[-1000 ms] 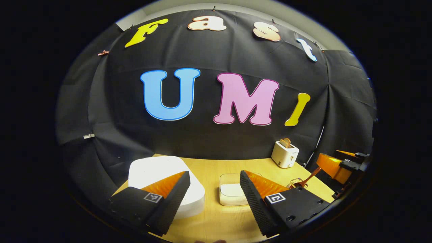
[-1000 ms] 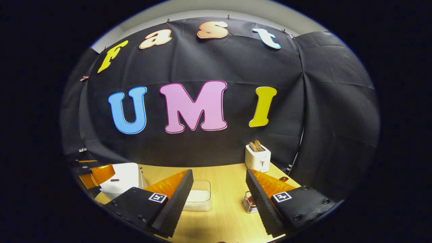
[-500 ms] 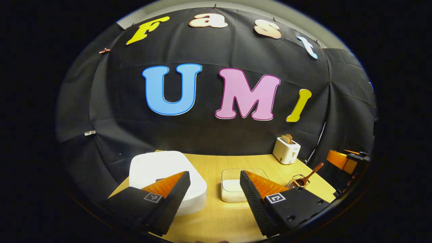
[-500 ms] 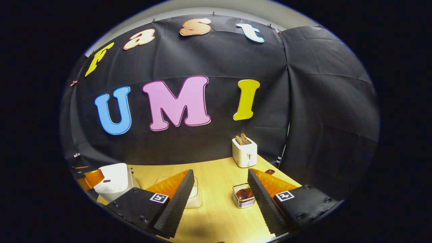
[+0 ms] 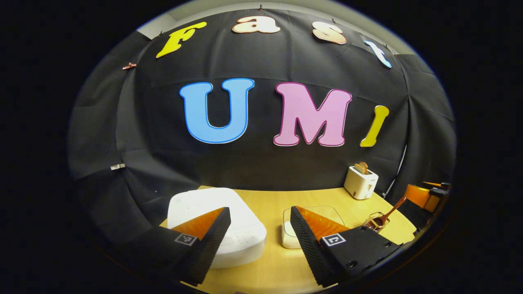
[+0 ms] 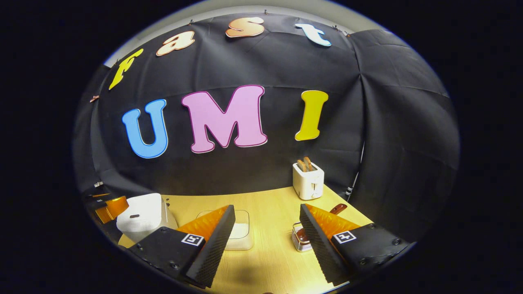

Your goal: Close the left gripper, press the button to open the rice cooker; take a wooden spoon from the chopstick holder with the right hand, scoop a spoonful of rice and pour it into the rice cooker, then put the wooden spoon back into the chopstick holder.

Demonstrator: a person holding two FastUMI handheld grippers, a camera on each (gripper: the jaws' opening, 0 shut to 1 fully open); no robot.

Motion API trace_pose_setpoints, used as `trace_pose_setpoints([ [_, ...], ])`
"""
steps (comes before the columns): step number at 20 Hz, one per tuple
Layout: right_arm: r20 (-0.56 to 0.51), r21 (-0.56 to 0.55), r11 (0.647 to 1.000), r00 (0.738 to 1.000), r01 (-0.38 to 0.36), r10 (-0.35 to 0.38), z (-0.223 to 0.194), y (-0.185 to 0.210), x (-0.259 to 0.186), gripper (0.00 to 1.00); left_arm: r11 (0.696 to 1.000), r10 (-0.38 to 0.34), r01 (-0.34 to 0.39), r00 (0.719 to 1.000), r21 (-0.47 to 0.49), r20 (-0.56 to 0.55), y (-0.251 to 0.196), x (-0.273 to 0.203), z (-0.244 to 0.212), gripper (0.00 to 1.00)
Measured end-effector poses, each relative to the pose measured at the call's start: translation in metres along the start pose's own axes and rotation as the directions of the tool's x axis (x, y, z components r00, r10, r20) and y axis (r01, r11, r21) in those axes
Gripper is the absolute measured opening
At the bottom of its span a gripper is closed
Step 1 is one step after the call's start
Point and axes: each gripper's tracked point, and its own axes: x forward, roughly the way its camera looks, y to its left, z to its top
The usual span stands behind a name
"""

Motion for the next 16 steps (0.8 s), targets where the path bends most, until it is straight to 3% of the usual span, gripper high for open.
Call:
trace_pose_setpoints([
  [3, -0.032, 0.001, 1.000, 0.999, -0.019, 0.019, -0.004, 0.007, 0.007, 0.98, 0.999, 0.035, -0.035, 0.999, -0.015, -0.007, 0.013, 0.007, -0.003, 0.82],
  [4, -0.018, 0.001, 0.999, 0.999, -0.037, 0.037, 0.003, 0.014, 0.008, 0.98, 0.999, 0.050, -0.050, 0.999, -0.017, -0.008, 0.018, 0.007, -0.001, 0.69],
  [5, -0.002, 0.001, 0.998, 0.998, -0.058, 0.058, 0.010, 0.021, 0.010, 0.99, 0.998, 0.066, -0.066, 0.998, -0.020, -0.007, 0.023, 0.009, -0.003, 0.63],
  [6, 0.004, -0.004, 0.997, 0.997, -0.077, 0.077, 0.011, 0.027, 0.011, 0.98, 0.997, 0.073, -0.074, 0.997, -0.027, -0.011, 0.028, 0.011, -0.003, 0.46],
  [7, -0.004, -0.011, 0.996, 0.996, -0.093, 0.093, 0.010, 0.032, 0.014, 0.98, 0.995, 0.093, -0.094, 0.996, -0.037, -0.016, 0.035, 0.012, -0.005, 0.39],
  [8, -0.017, -0.015, 0.994, 0.994, -0.109, 0.109, 0.006, 0.037, 0.017, 0.98, 0.991, 0.122, -0.123, 0.992, -0.051, -0.024, 0.044, 0.014, -0.006, 0.21],
  [10, -0.047, -0.016, 0.992, 0.991, -0.128, 0.127, 0.000, 0.043, 0.018, 0.98, 0.986, 0.144, -0.147, 0.988, -0.073, -0.051, 0.055, 0.022, -0.014, 0.06],
  [16, -0.092, -0.035, 0.987, 0.984, -0.158, 0.154, -0.012, 0.046, 0.016, 0.98, 0.979, 0.168, -0.179, 0.980, -0.103, -0.107, 0.082, 0.046, -0.036, 0.05],
])
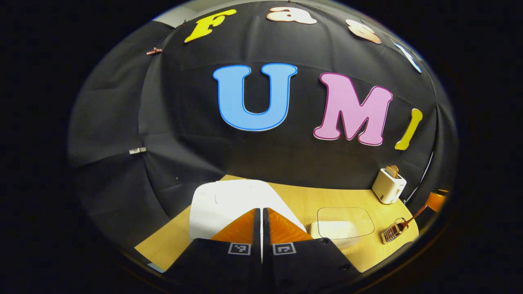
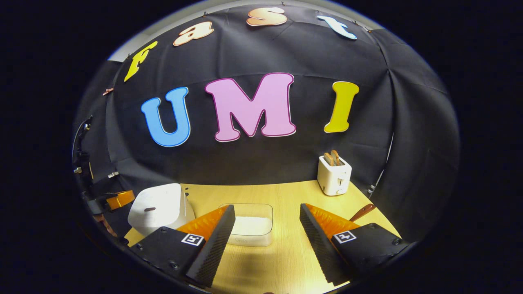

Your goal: Close the left gripper, press the button to open the rice cooker; take a wooden spoon from the chopstick holder with the right hand, scoop a spoonful of rice and pour it into the rice cooker, then put the wooden spoon back into the chopstick holder.

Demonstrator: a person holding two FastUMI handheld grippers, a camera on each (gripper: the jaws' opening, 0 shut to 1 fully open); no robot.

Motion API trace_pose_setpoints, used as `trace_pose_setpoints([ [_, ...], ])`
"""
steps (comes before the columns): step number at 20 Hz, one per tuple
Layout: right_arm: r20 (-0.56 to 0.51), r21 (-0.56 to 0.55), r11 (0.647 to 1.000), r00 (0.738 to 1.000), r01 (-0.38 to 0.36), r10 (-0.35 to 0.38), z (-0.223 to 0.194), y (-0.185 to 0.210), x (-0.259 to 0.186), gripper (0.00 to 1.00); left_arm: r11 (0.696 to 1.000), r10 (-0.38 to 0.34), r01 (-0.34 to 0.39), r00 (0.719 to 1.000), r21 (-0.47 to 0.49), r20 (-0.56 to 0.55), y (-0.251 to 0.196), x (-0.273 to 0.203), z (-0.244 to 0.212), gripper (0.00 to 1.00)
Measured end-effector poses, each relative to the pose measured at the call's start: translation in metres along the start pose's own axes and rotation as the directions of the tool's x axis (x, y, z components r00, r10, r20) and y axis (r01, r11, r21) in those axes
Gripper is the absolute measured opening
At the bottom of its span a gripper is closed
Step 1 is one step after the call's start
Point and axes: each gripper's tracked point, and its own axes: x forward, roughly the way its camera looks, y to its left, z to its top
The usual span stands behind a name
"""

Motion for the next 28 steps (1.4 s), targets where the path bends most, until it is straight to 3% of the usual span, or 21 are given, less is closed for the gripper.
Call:
trace_pose_setpoints([
  [3, -0.029, -0.001, 1.000, 1.000, -0.007, 0.007, -0.008, 0.000, 0.000, 0.98, 0.998, 0.050, -0.051, 0.996, -0.020, -0.069, 0.015, 0.027, -0.022, 0.05],
  [8, -0.055, -0.007, 1.000, 0.998, -0.002, 0.001, -0.016, -0.004, 0.001, 0.98, 0.994, 0.054, -0.068, 0.984, -0.081, -0.168, 0.015, 0.053, -0.050, 0.05],
  [14, -0.060, -0.002, 1.000, 0.998, 0.015, -0.015, -0.017, -0.011, 0.008, 0.98, 0.993, 0.039, -0.059, 0.981, -0.106, -0.189, 0.014, 0.059, -0.059, 0.05],
  [19, -0.056, 0.000, 1.000, 0.998, 0.005, -0.005, -0.019, -0.013, 0.012, 0.98, 0.981, 0.001, -0.050, 0.967, -0.186, -0.256, 0.013, 0.057, -0.063, 0.06],
  [28, -0.077, 0.062, 0.996, 0.995, 0.064, -0.059, -0.040, -0.057, 0.007, 0.99, 0.995, 0.036, -0.070, 0.906, -0.066, -0.422, 0.014, 0.059, -0.068, 0.06],
])
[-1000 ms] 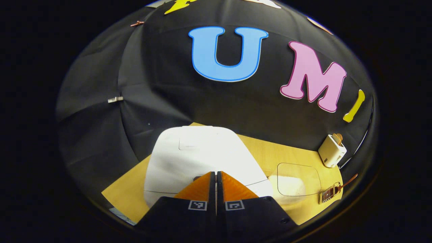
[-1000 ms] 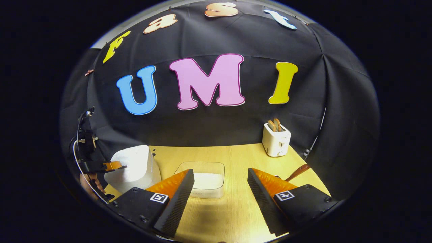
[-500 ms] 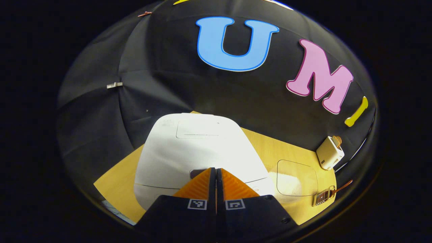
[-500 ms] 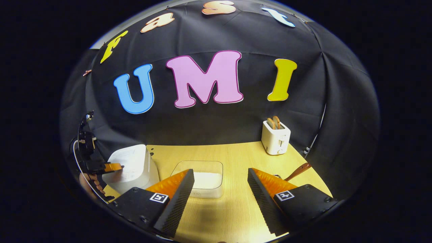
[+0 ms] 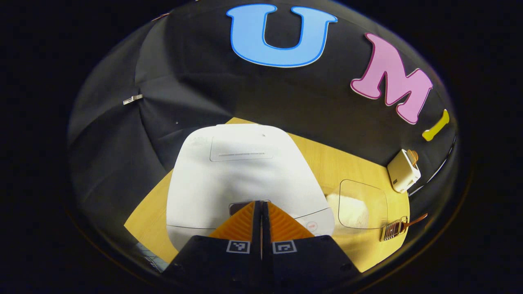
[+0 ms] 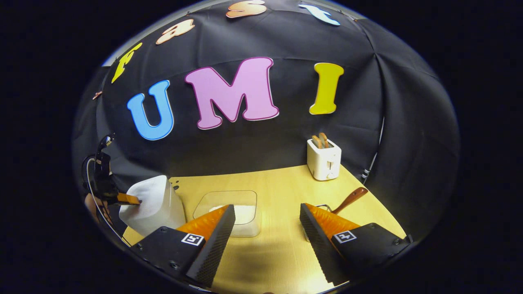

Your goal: Close the left gripper, press the button to open the rice cooker; take a wooden spoon from the chopstick holder with the right hand, scoop a spoonful of rice and pour it into the rice cooker, then put the wooden spoon back into the chopstick holder.

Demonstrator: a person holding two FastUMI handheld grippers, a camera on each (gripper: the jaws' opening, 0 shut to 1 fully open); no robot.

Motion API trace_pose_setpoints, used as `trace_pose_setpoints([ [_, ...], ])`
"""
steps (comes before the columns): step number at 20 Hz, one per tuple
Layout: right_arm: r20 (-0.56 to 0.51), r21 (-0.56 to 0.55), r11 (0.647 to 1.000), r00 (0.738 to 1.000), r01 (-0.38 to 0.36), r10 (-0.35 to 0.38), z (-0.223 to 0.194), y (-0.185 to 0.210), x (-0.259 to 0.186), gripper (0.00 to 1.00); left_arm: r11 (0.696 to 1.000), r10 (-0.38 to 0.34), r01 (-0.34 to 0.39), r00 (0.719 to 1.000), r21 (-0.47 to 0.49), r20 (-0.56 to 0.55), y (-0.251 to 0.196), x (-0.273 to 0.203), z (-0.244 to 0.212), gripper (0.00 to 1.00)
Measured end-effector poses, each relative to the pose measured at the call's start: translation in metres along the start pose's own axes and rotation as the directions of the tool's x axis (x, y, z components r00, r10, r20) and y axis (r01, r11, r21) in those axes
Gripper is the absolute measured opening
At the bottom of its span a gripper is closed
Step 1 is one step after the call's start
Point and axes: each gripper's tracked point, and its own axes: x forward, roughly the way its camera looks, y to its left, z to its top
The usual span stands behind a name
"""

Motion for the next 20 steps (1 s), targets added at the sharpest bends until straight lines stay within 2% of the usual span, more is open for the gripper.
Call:
trace_pose_setpoints([
  [3, -0.030, 0.012, 1.000, 1.000, 0.010, -0.009, -0.010, -0.007, 0.000, 0.98, 1.000, -0.001, -0.002, 0.997, -0.030, -0.074, 0.000, 0.002, 0.001, 0.06],
  [6, -0.035, 0.026, 1.000, 0.999, 0.004, -0.003, -0.012, -0.005, 0.000, 0.98, 1.000, 0.015, -0.017, 0.996, -0.023, -0.082, 0.004, 0.005, 0.000, 0.06],
  [9, -0.025, 0.028, 1.000, 1.000, 0.001, 0.000, -0.008, 0.001, -0.002, 0.98, 0.998, 0.044, -0.044, 0.999, 0.038, 0.008, 0.003, 0.005, 0.003, 0.06],
  [13, 0.014, 0.000, 1.000, 1.000, 0.017, -0.017, 0.008, 0.006, -0.008, 0.99, 1.000, 0.022, -0.023, 0.994, 0.003, 0.108, -0.002, -0.005, 0.017, 0.06],
  [16, 0.029, -0.006, 0.998, 0.998, 0.056, -0.056, 0.013, 0.006, -0.013, 0.98, 0.999, -0.032, 0.023, 0.962, 0.036, 0.273, -0.003, -0.031, 0.055, 0.06],
  [20, 0.048, -0.004, 0.993, 0.992, 0.115, -0.115, 0.019, 0.008, -0.020, 0.99, 0.993, -0.068, 0.020, 0.898, 0.113, 0.436, 0.002, -0.068, 0.107, 0.06],
])
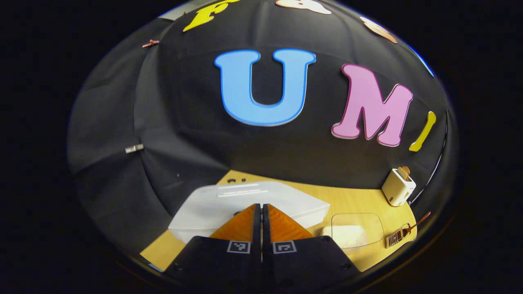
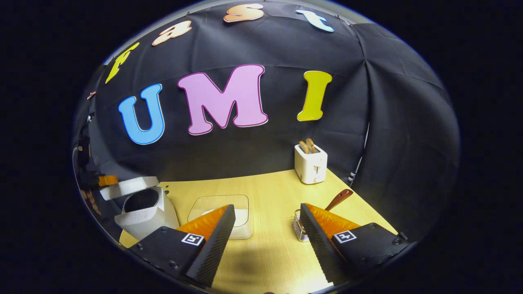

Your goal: Close the left gripper, press the button to open the rice cooker; take a wooden spoon from the chopstick holder with the right hand, scoop a spoonful of rice and pour it into the rice cooker, then put the wooden spoon back into the chopstick holder.

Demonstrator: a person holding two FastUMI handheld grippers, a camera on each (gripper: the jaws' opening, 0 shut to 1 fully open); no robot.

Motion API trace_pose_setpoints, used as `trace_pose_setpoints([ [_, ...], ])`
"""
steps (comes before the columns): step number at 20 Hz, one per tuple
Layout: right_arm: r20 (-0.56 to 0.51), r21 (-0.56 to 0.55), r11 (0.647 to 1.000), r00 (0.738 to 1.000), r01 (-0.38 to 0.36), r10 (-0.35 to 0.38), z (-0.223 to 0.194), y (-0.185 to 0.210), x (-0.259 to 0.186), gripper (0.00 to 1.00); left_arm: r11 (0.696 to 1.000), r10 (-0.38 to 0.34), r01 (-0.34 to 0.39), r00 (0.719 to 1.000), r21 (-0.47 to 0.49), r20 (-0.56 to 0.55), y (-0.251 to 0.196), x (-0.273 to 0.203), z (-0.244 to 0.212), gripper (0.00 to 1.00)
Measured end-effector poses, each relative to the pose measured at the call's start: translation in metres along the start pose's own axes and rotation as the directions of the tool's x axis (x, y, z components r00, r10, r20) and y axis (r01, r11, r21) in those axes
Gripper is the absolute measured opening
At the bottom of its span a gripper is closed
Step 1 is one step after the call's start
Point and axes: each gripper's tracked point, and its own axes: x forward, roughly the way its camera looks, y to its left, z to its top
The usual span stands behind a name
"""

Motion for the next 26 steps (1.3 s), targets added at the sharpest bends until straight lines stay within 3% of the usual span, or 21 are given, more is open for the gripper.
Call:
trace_pose_setpoints([
  [6, 0.031, 0.001, 0.996, 0.996, 0.088, -0.088, 0.005, 0.009, -0.016, 0.99, 0.992, -0.108, 0.113, 0.991, -0.058, 0.083, 0.005, -0.026, 0.025, 0.05],
  [9, 0.028, -0.002, 0.993, 0.993, 0.118, -0.118, 0.002, 0.014, -0.022, 0.99, 0.980, -0.160, 0.169, 0.984, -0.101, 0.083, 0.002, -0.042, 0.005, 0.10],
  [10, 0.032, -0.013, 0.992, 0.991, 0.128, -0.127, 0.003, 0.014, -0.024, 0.98, 0.977, -0.174, 0.181, 0.982, -0.112, 0.076, 0.000, -0.047, -0.004, 0.05],
  [13, 0.044, -0.021, 0.989, 0.988, 0.149, -0.148, 0.008, 0.006, -0.024, 0.99, 0.963, -0.228, 0.233, 0.972, -0.136, 0.052, -0.014, -0.063, -0.024, 0.06],
  [15, 0.041, -0.010, 0.988, 0.987, 0.155, -0.155, 0.010, -0.003, -0.018, 0.99, 0.952, -0.274, 0.276, 0.961, -0.129, 0.038, -0.031, -0.071, -0.030, 0.14],
  [18, 0.038, 0.000, 0.985, 0.985, 0.171, -0.171, 0.014, -0.024, -0.003, 0.98, 0.945, -0.312, 0.314, 0.949, -0.093, 0.039, -0.056, -0.079, -0.030, 0.34],
  [22, 0.027, 0.032, 0.981, 0.981, 0.192, -0.193, 0.015, -0.061, 0.022, 0.99, 0.942, -0.331, 0.333, 0.943, -0.040, 0.032, -0.094, -0.087, -0.033, 0.92],
  [26, -0.026, 0.070, 0.974, 0.977, 0.215, -0.214, -0.001, -0.107, 0.049, 0.99, 0.936, -0.350, 0.350, 0.937, -0.027, -0.001, -0.133, -0.095, -0.040, 0.95],
])
